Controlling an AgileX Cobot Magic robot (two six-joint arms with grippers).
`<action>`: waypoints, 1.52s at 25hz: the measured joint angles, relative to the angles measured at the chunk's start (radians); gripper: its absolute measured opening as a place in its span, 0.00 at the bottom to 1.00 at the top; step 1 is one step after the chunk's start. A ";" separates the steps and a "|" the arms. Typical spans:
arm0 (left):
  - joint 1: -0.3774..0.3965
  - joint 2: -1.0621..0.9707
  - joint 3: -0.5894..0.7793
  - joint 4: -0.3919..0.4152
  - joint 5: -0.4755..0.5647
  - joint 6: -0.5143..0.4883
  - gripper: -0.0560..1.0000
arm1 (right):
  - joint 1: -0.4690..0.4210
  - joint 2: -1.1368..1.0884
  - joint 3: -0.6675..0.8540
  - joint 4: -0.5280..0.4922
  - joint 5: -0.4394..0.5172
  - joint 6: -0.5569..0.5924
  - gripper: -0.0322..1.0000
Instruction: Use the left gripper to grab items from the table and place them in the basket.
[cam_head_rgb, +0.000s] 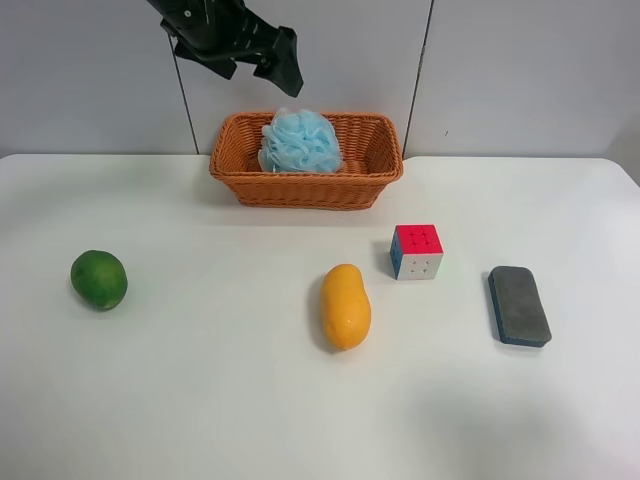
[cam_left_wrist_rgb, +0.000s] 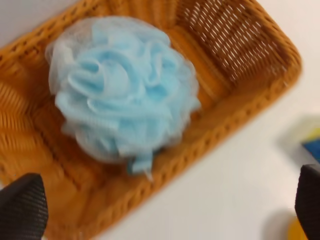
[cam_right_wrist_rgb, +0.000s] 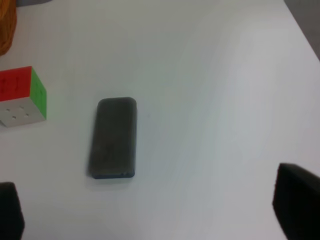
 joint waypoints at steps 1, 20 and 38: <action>0.000 -0.018 0.000 0.002 0.035 0.000 0.99 | 0.000 0.000 0.000 0.000 0.000 0.000 0.99; 0.000 -0.278 0.216 0.076 0.372 -0.103 0.99 | 0.000 0.000 0.000 0.000 0.000 0.000 0.99; 0.000 -0.622 0.617 0.202 0.373 -0.274 0.99 | 0.000 0.000 0.000 0.000 0.000 0.000 0.99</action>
